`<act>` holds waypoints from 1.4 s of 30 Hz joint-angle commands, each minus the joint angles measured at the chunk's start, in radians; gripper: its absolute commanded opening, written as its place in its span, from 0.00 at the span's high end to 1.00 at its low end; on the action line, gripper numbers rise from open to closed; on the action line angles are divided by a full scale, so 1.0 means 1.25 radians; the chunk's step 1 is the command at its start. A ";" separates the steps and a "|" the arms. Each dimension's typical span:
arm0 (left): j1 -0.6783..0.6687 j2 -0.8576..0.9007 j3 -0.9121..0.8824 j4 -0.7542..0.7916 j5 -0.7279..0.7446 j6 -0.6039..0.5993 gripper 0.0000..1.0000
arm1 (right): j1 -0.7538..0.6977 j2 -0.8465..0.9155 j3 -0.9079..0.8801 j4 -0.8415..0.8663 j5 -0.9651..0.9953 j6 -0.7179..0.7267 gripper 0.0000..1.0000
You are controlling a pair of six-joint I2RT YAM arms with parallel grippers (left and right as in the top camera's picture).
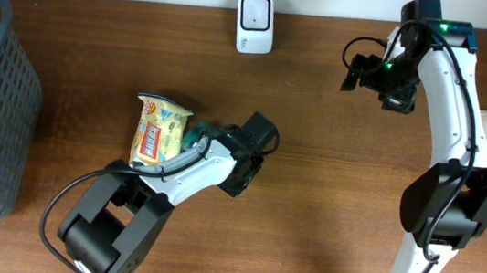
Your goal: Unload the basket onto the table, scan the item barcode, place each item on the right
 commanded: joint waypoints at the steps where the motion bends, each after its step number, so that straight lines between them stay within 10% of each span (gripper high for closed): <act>1: 0.001 0.017 -0.007 -0.006 -0.020 -0.003 0.72 | -0.001 -0.006 0.002 -0.002 0.010 -0.007 0.01; 42: 0.127 -0.334 0.062 0.038 -0.014 0.070 0.75 | 0.139 -0.006 -0.169 0.188 -0.005 -0.008 0.02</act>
